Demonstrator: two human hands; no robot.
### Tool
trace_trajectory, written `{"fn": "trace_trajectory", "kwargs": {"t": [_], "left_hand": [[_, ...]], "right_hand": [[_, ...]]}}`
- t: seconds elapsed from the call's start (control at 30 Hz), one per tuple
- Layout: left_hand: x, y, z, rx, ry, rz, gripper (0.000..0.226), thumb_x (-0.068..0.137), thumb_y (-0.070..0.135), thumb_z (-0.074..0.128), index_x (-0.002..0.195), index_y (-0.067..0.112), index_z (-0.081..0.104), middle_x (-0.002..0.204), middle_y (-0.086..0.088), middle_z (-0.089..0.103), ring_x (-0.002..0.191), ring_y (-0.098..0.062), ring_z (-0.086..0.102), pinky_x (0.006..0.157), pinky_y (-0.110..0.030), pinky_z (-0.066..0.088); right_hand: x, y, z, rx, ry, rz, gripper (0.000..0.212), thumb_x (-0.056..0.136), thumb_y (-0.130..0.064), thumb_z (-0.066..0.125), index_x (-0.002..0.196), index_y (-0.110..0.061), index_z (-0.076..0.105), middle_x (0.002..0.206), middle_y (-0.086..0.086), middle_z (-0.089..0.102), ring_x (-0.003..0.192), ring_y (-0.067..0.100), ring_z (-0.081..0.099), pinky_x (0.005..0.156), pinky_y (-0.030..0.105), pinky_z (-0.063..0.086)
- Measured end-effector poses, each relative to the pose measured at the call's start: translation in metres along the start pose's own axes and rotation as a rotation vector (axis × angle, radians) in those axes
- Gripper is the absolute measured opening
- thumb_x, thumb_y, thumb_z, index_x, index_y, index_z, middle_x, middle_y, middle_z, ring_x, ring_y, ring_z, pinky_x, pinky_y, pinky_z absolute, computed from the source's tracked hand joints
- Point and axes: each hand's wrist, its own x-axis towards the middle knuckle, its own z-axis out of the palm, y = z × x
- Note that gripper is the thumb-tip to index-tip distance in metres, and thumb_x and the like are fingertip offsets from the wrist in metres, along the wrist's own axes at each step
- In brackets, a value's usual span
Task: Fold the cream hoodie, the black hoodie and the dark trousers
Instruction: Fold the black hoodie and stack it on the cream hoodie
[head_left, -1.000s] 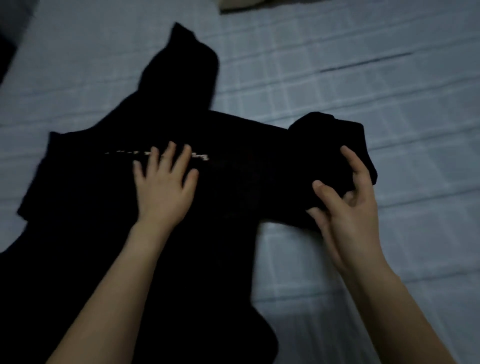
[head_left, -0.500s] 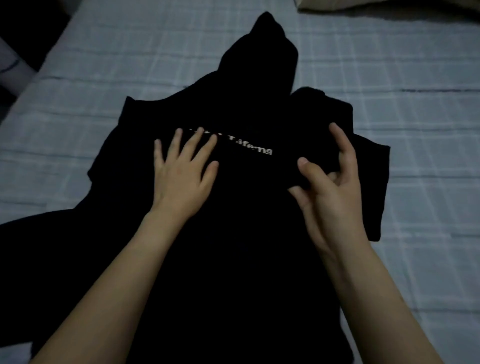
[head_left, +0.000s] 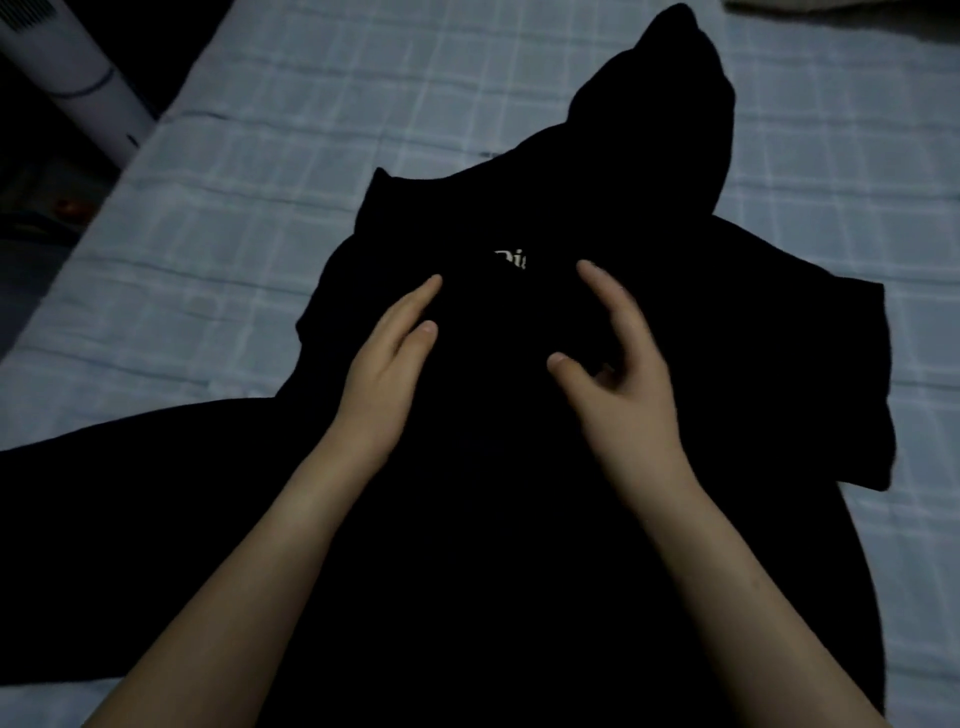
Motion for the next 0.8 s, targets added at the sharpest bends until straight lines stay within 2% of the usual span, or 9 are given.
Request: {"fn": "trace_trajectory", "kwargs": {"t": [0.1,0.17,0.27,0.37,0.43,0.5,0.57,0.7,0.8], "left_hand": [[0.002,0.0,-0.022,-0.007,0.073,-0.02,0.039,0.101,0.018,0.046,0.14,0.023,0.052,0.141,0.01,0.053,0.129,0.005,0.046,0.11,-0.016,0.033],[0.004,0.003,-0.038,-0.015,0.171,-0.046,0.038,0.102,0.015,0.045,0.138,0.02,0.055,0.138,0.007,0.056,0.124,0.006,0.049,0.103,-0.009,0.035],[0.003,0.018,-0.048,0.067,0.279,0.012,0.039,0.1,0.02,0.045,0.137,0.019,0.054,0.138,0.006,0.056,0.128,-0.002,0.049,0.106,-0.013,0.035],[0.011,0.036,-0.022,0.427,0.136,0.352,0.047,0.097,0.031,0.04,0.14,0.017,0.051,0.145,-0.001,0.05,0.137,-0.017,0.042,0.116,-0.033,0.029],[0.022,0.028,0.008,0.71,-0.032,0.433,0.055,0.097,0.043,0.03,0.148,0.024,0.041,0.155,-0.001,0.038,0.145,-0.024,0.029,0.119,-0.047,0.019],[0.029,0.006,0.033,0.912,-0.18,0.339,0.061,0.096,0.052,0.016,0.154,0.032,0.023,0.162,0.001,0.019,0.15,-0.022,0.011,0.121,-0.05,0.011],[0.033,-0.018,0.044,0.936,-0.248,0.283,0.064,0.095,0.056,0.01,0.155,0.035,0.013,0.164,0.003,0.009,0.151,-0.02,0.002,0.122,-0.05,0.008],[0.048,-0.012,0.033,0.694,-0.11,0.298,0.059,0.096,0.053,0.022,0.148,0.03,0.038,0.157,-0.001,0.033,0.146,-0.024,0.025,0.117,-0.056,0.02],[0.066,-0.001,0.024,0.732,-0.089,0.215,0.052,0.101,0.047,0.037,0.149,0.026,0.037,0.15,-0.007,0.04,0.141,-0.027,0.03,0.119,-0.053,0.015]], "right_hand": [[-0.007,-0.004,0.018,-0.481,-0.434,-0.001,0.085,0.098,-0.016,0.058,0.145,-0.067,0.01,0.166,-0.002,0.011,0.151,0.007,0.009,0.121,0.026,0.018],[-0.013,-0.014,0.023,-0.517,-0.564,0.003,0.081,0.101,-0.022,0.053,0.139,-0.074,0.006,0.167,0.0,-0.001,0.153,0.015,-0.002,0.122,0.036,0.016],[-0.013,-0.021,0.008,-0.473,-0.303,-0.212,0.063,0.1,-0.019,0.048,0.149,-0.052,0.027,0.162,-0.002,0.027,0.152,0.012,0.015,0.122,0.034,0.02],[0.011,0.007,-0.01,-0.848,-0.037,-0.142,0.056,0.101,-0.04,0.034,0.155,-0.043,0.021,0.163,-0.005,0.026,0.152,0.024,0.015,0.123,0.046,0.015],[0.023,0.032,-0.013,-1.086,-0.045,-0.051,0.059,0.098,-0.052,0.021,0.156,-0.042,0.015,0.165,-0.004,0.021,0.152,0.03,0.014,0.12,0.055,0.015],[0.027,0.054,-0.01,-1.115,-0.118,0.016,0.062,0.096,-0.056,0.015,0.157,-0.041,0.011,0.166,-0.005,0.017,0.152,0.029,0.014,0.12,0.055,0.013],[0.028,0.062,-0.011,-1.074,-0.151,0.029,0.063,0.096,-0.057,0.012,0.157,-0.043,0.007,0.166,-0.007,0.012,0.153,0.025,0.009,0.122,0.052,0.009],[0.018,0.054,-0.033,-1.081,-0.144,-0.019,0.061,0.096,-0.055,0.011,0.156,-0.044,0.008,0.166,-0.009,0.011,0.154,0.021,0.006,0.123,0.048,0.007],[0.003,0.052,-0.051,-1.074,-0.15,0.006,0.059,0.098,-0.056,0.01,0.156,-0.046,0.006,0.166,-0.012,0.011,0.154,0.02,0.005,0.124,0.046,0.003]]}}
